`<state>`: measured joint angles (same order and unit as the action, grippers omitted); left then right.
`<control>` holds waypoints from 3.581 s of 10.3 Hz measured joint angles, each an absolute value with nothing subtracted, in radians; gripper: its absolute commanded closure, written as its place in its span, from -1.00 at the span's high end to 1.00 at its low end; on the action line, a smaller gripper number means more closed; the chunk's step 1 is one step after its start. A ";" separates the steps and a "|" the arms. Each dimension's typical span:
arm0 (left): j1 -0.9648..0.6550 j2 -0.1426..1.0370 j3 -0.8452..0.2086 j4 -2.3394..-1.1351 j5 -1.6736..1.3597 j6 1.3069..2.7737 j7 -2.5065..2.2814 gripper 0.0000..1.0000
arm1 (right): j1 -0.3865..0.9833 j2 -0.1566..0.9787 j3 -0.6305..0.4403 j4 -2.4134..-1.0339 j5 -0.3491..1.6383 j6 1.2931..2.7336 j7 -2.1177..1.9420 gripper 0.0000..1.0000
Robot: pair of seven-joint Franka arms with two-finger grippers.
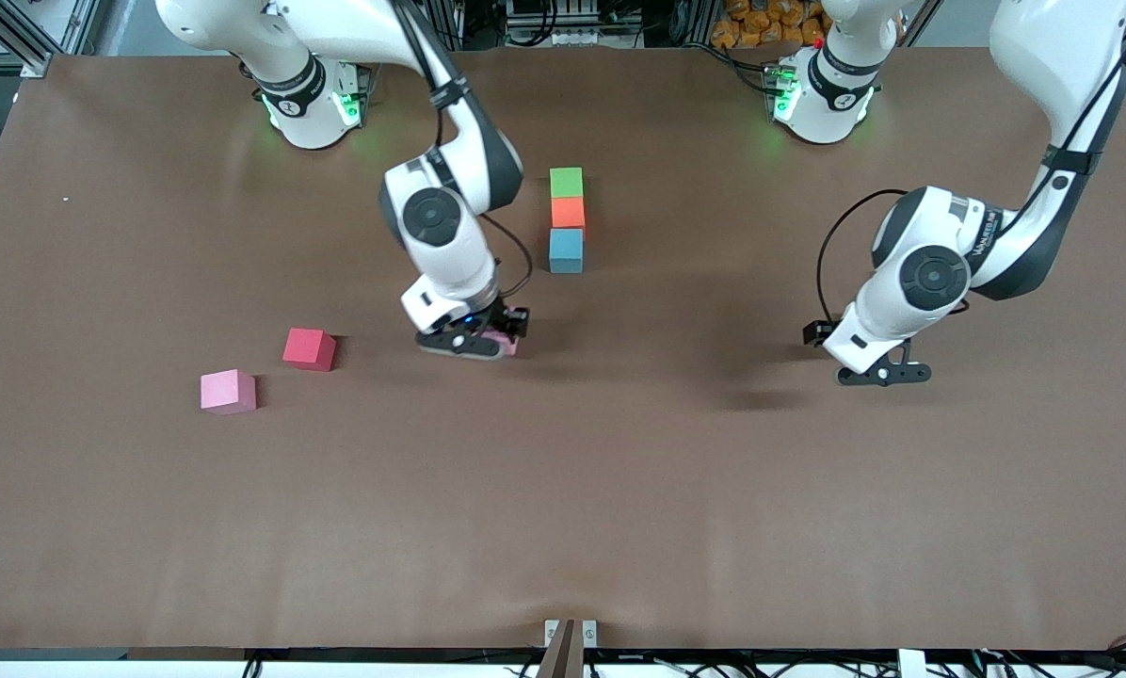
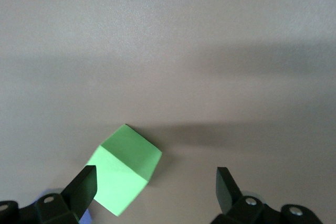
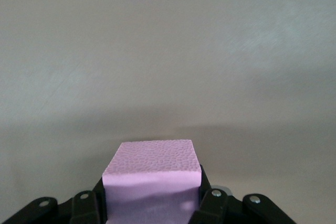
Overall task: Arrange blocks into number 1
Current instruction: 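Place the pink block below cyan while the left gripper grasps green, then lift the second green block with the left gripper and carry it toward the column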
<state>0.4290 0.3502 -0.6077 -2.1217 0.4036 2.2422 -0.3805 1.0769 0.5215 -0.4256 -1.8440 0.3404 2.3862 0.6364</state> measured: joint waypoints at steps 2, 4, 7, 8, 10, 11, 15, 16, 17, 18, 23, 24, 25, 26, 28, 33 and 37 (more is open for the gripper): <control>0.463 0.334 -0.608 -2.174 0.404 2.308 -0.216 1.00 | 1.130 0.566 -0.430 -1.809 0.341 2.386 0.666 0.18; 0.466 0.316 -0.610 -2.218 0.404 2.352 -0.062 1.00 | 1.176 0.616 -0.445 -1.773 0.342 2.387 0.678 0.18; 0.488 0.301 -0.611 -2.255 0.404 2.384 0.136 1.00 | 1.208 0.643 -0.447 -1.760 0.362 2.388 0.681 0.18; 0.501 0.300 -0.611 -2.260 0.404 2.385 0.195 1.00 | 1.219 0.644 -0.447 -1.759 0.378 2.388 0.681 0.18; 0.522 0.295 -0.611 -2.269 0.404 2.390 0.247 1.00 | 1.239 0.648 -0.447 -1.755 0.388 2.388 0.681 0.18; 0.525 0.293 -0.611 -2.282 0.404 2.407 0.255 1.00 | 1.246 0.651 -0.448 -1.753 0.389 2.387 0.681 0.18; 0.553 0.293 -0.611 -2.351 0.404 2.527 0.297 1.00 | 1.267 0.667 -0.447 -1.753 0.389 2.384 0.681 0.18; 0.569 0.293 -0.610 -2.359 0.404 2.544 0.314 1.00 | 1.274 0.673 -0.447 -1.753 0.390 2.384 0.681 0.18; 0.585 0.293 -0.609 -2.361 0.407 2.557 0.324 1.00 | 1.281 0.679 -0.447 -1.753 0.390 2.384 0.681 0.18; 0.601 0.296 -0.609 -2.362 0.411 2.569 0.331 1.00 | 1.287 0.684 -0.446 -1.753 0.390 2.384 0.682 0.18; 0.617 0.350 -0.609 -2.366 0.413 2.614 0.335 1.00 | 1.296 0.688 -0.441 -1.753 0.391 2.381 0.682 0.18; 0.617 0.360 -0.609 -2.366 0.413 2.615 0.335 1.00 | 1.298 0.688 -0.441 -1.753 0.392 2.381 0.683 0.18; 0.617 0.371 -0.609 -2.366 0.413 2.615 0.335 1.00 | 1.299 0.688 -0.441 -1.753 0.392 2.380 0.683 0.18; 0.617 0.382 -0.609 -2.366 0.418 2.616 0.335 1.00 | 1.300 0.689 -0.441 -1.753 0.392 2.378 0.683 0.18; 0.618 0.395 -0.608 -2.366 0.444 2.620 0.335 -0.44 | 1.304 0.689 -0.440 -1.754 0.392 2.375 0.684 0.18; 0.627 0.395 -0.607 -2.365 0.447 2.622 0.278 -1.00 | 1.313 0.689 -0.440 -1.755 0.392 2.364 0.684 0.19; 0.612 0.396 -0.613 -2.346 0.448 2.632 0.083 -1.00 | 1.316 0.689 -0.440 -1.755 0.392 2.348 0.693 1.00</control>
<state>0.6115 0.3955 -0.6129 -2.3460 0.4477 2.6324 0.0828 1.3159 0.6891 -0.4402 -1.7547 0.3925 2.3478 0.6928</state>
